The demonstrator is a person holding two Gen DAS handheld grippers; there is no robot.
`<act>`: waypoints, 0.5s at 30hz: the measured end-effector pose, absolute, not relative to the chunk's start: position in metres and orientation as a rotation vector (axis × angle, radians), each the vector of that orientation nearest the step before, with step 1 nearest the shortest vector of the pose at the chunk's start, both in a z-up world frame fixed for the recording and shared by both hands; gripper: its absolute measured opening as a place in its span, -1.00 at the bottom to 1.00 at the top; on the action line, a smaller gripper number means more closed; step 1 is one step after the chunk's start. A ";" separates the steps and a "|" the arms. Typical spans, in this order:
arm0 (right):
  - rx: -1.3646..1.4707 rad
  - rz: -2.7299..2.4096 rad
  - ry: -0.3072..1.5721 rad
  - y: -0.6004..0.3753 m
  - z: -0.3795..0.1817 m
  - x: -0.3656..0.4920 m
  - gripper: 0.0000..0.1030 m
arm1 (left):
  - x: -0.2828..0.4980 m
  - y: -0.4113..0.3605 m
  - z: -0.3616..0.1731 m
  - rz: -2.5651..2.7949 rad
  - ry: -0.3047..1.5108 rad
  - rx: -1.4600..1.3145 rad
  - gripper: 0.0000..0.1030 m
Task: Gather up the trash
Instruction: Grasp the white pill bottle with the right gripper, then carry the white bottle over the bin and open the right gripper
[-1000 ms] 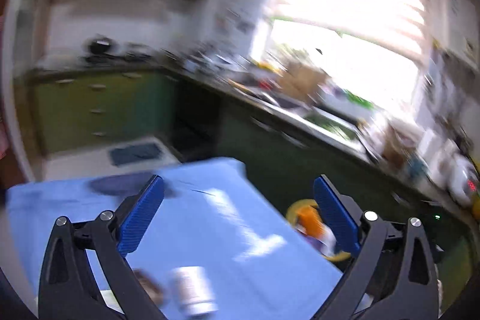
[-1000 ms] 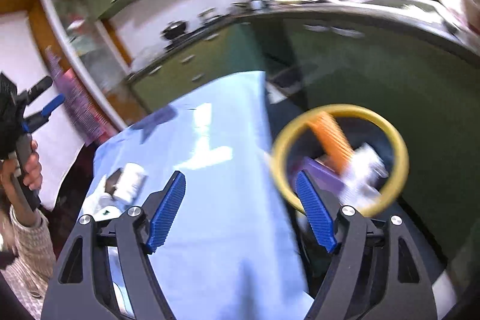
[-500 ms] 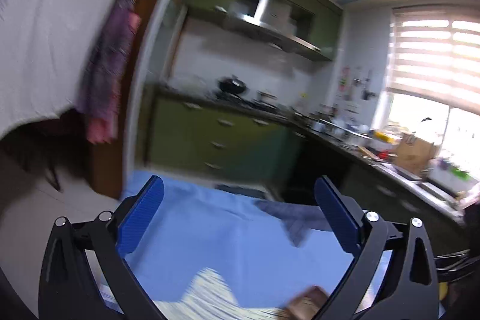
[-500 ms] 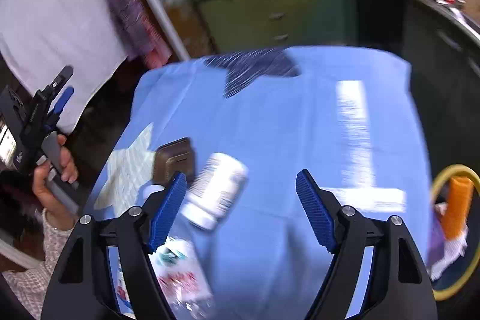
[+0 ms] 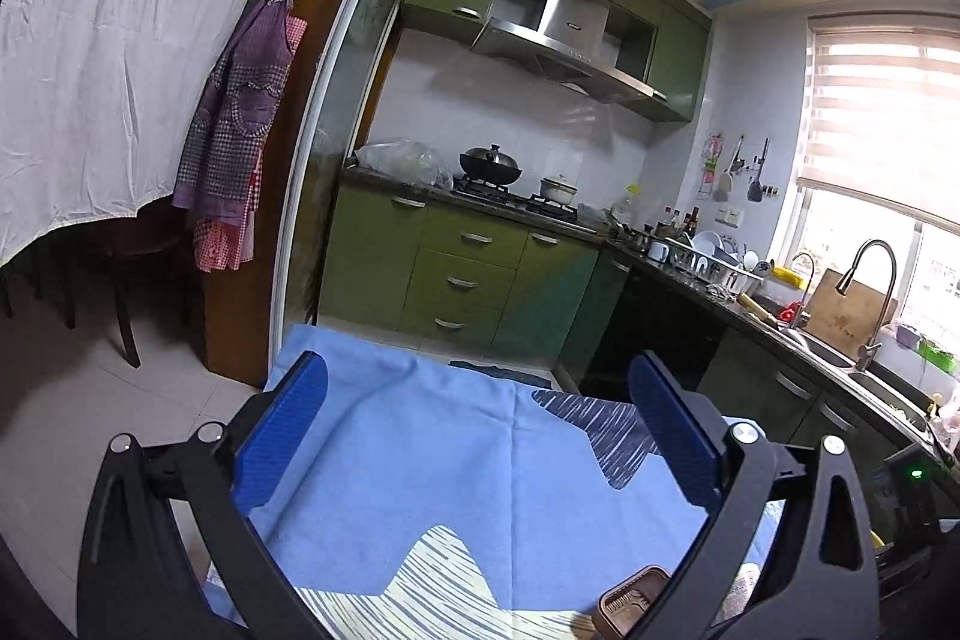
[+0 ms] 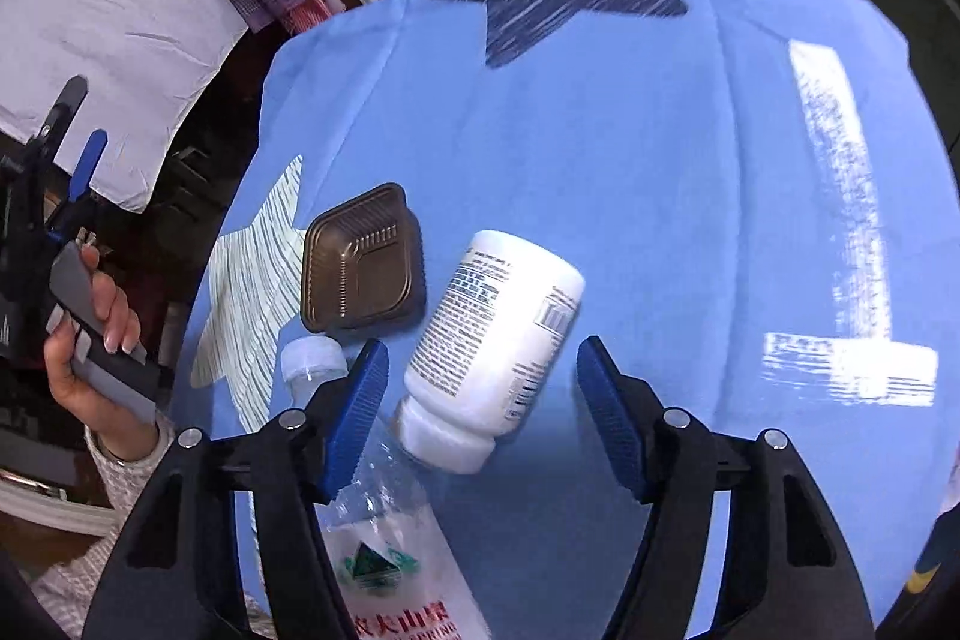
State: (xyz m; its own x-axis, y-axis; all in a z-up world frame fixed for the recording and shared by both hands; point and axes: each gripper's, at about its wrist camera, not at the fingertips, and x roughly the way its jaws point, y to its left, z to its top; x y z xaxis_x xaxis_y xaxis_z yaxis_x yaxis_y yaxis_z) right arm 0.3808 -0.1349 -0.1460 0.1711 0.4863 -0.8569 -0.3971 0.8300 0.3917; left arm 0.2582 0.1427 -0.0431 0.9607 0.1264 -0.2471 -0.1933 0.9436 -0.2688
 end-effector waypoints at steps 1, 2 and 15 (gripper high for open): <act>0.089 0.624 1.258 -0.132 -0.148 0.382 0.26 | 0.258 0.142 -0.043 0.163 0.232 -0.298 0.86; 0.091 0.624 1.264 -0.130 -0.150 0.384 0.23 | 0.257 0.141 -0.046 0.162 0.234 -0.298 0.86; 0.133 0.639 1.240 -0.144 -0.144 0.380 -0.03 | 0.262 0.141 -0.054 0.157 0.270 -0.282 0.86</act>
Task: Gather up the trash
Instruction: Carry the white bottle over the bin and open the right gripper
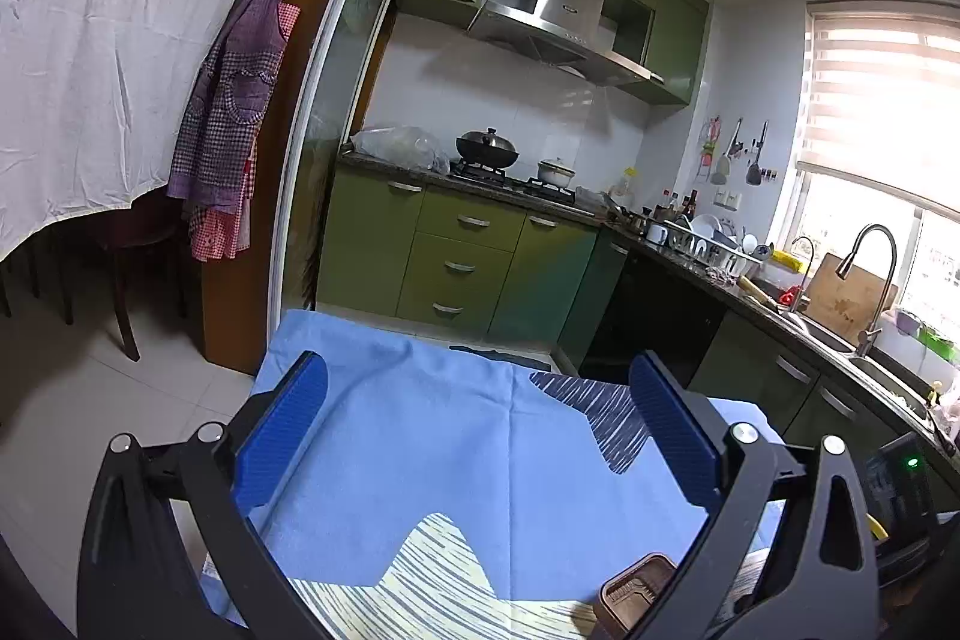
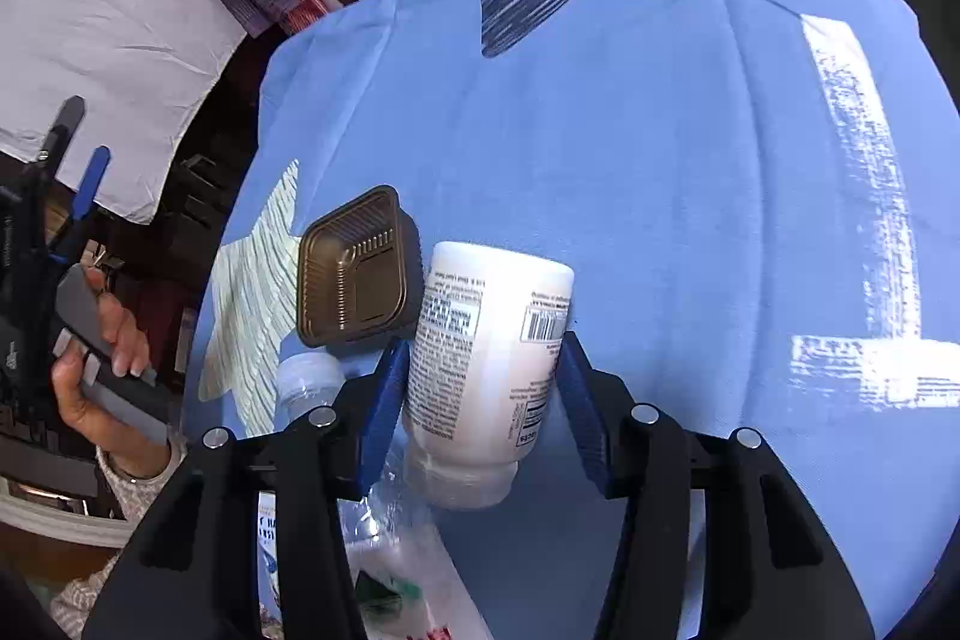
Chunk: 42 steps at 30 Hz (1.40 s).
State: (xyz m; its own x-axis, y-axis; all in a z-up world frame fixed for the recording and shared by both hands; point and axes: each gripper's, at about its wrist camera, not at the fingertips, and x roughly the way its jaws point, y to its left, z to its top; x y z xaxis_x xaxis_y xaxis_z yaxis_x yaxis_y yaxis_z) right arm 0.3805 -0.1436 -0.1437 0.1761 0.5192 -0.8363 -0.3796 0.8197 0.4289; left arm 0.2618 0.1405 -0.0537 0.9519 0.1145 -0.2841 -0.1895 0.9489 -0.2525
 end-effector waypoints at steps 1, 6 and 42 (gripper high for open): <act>0.143 0.637 1.228 -0.150 -0.140 0.379 -0.04 | 0.262 0.140 -0.054 0.157 0.272 -0.281 0.86; 0.210 0.596 1.151 -0.197 -0.112 0.370 -0.05 | 0.264 0.137 -0.058 0.154 0.293 -0.271 0.86; 0.256 -0.176 0.911 -0.470 -0.119 0.304 0.45 | 0.276 0.118 -0.068 0.121 0.355 -0.201 0.86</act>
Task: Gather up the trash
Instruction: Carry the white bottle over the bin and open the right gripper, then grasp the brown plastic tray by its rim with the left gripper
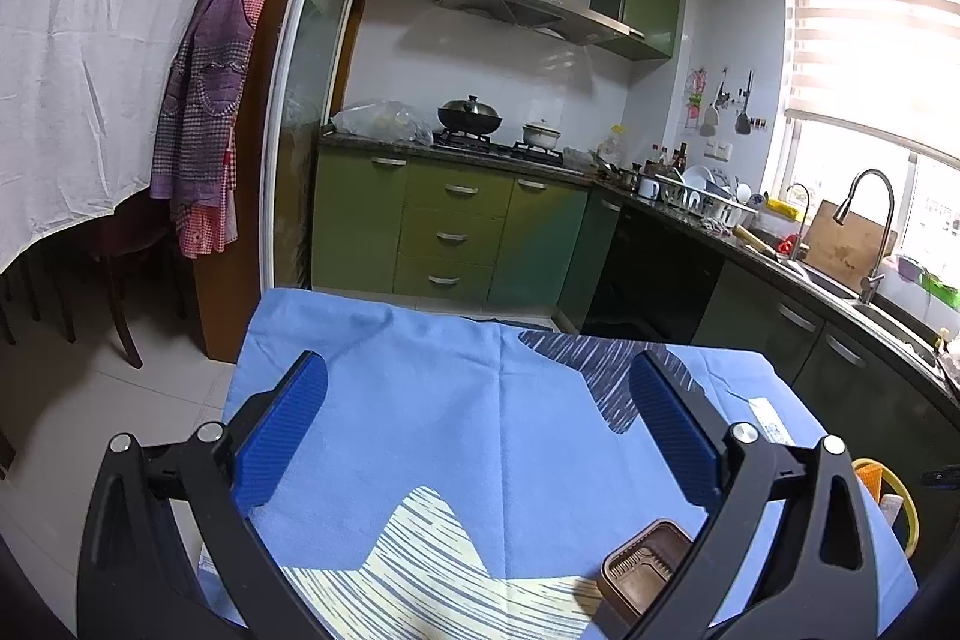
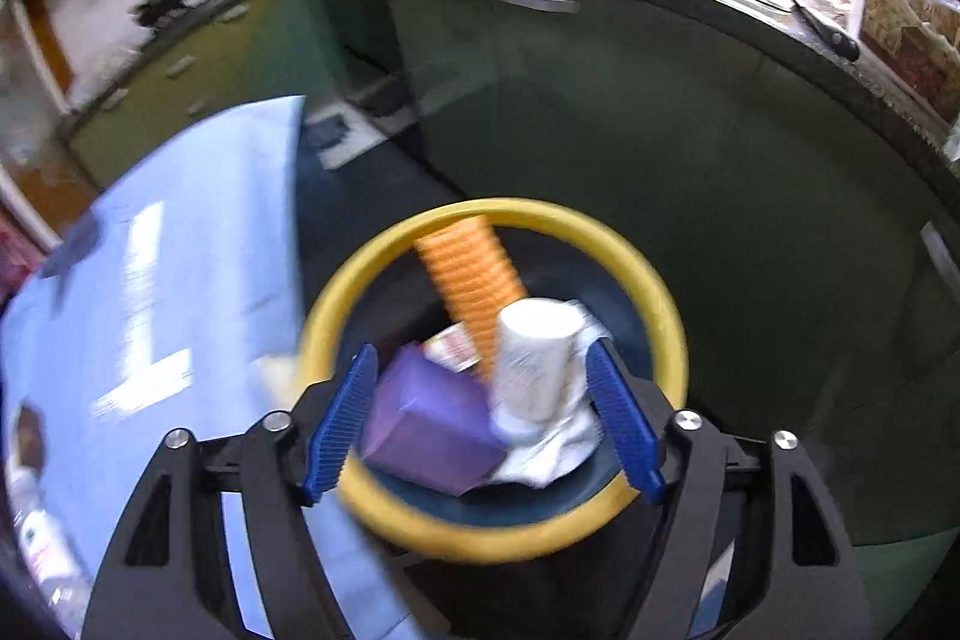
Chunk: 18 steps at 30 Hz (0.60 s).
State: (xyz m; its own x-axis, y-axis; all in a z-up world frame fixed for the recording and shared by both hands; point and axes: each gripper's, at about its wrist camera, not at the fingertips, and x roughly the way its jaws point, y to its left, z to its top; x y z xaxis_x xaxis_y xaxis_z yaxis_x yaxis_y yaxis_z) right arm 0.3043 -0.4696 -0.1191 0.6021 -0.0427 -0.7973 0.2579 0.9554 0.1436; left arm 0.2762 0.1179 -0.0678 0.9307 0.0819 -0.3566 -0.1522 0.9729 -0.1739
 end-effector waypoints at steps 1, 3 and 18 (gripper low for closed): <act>0.255 -0.155 0.910 -0.465 -0.118 0.295 0.45 | 0.277 0.116 -0.069 0.114 0.363 -0.196 0.86; 0.259 -0.114 0.913 -0.452 -0.120 0.280 0.45 | 0.281 0.112 -0.071 0.096 0.387 -0.185 0.86; 0.311 0.006 0.908 -0.424 -0.131 0.221 0.45 | 0.328 0.043 -0.126 -0.064 0.802 -0.026 0.76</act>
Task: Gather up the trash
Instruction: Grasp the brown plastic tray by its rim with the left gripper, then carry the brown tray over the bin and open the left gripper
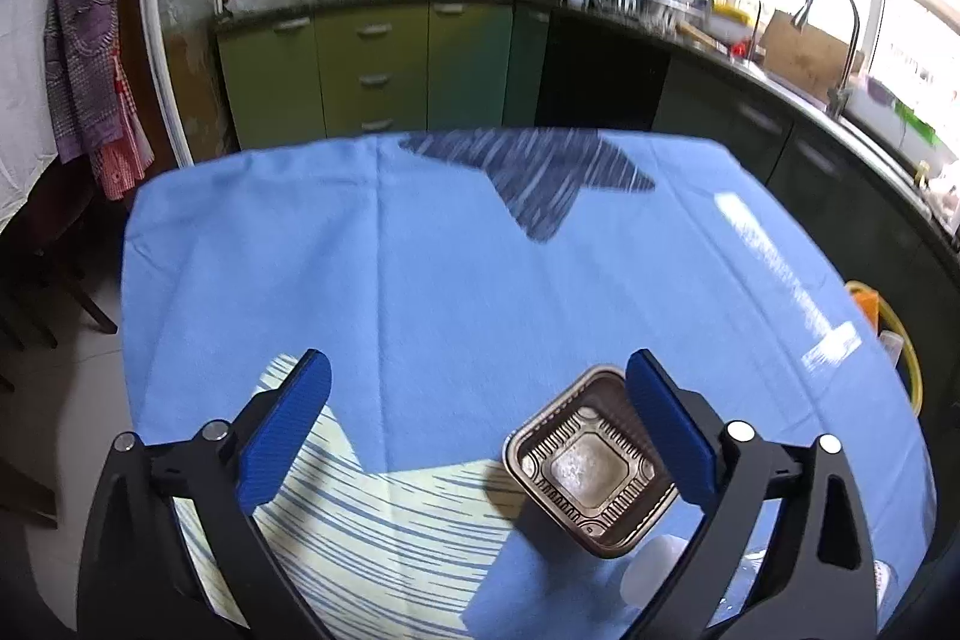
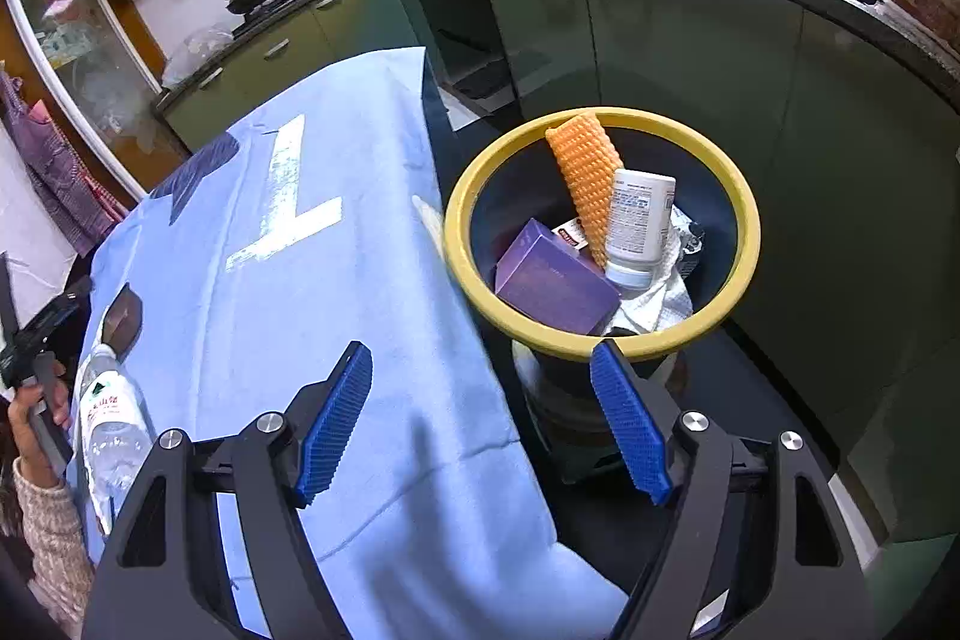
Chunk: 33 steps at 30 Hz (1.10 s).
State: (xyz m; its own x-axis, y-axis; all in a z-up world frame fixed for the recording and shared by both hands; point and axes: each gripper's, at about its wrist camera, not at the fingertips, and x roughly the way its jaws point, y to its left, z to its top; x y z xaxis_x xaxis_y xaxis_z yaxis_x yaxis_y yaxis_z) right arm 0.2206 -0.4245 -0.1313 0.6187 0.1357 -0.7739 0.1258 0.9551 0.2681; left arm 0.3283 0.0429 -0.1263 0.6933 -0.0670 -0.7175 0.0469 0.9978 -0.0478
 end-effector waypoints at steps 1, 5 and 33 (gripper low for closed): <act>0.313 0.009 0.907 -0.425 -0.132 0.220 0.45 | 0.330 0.042 -0.130 -0.065 0.820 -0.020 0.71; 0.321 0.014 0.911 -0.428 -0.134 0.217 0.45 | 0.336 0.042 -0.141 -0.079 0.888 -0.021 0.34; 0.323 0.042 0.930 -0.421 -0.138 0.223 0.45 | 0.328 0.040 -0.131 -0.139 0.870 -0.012 -0.79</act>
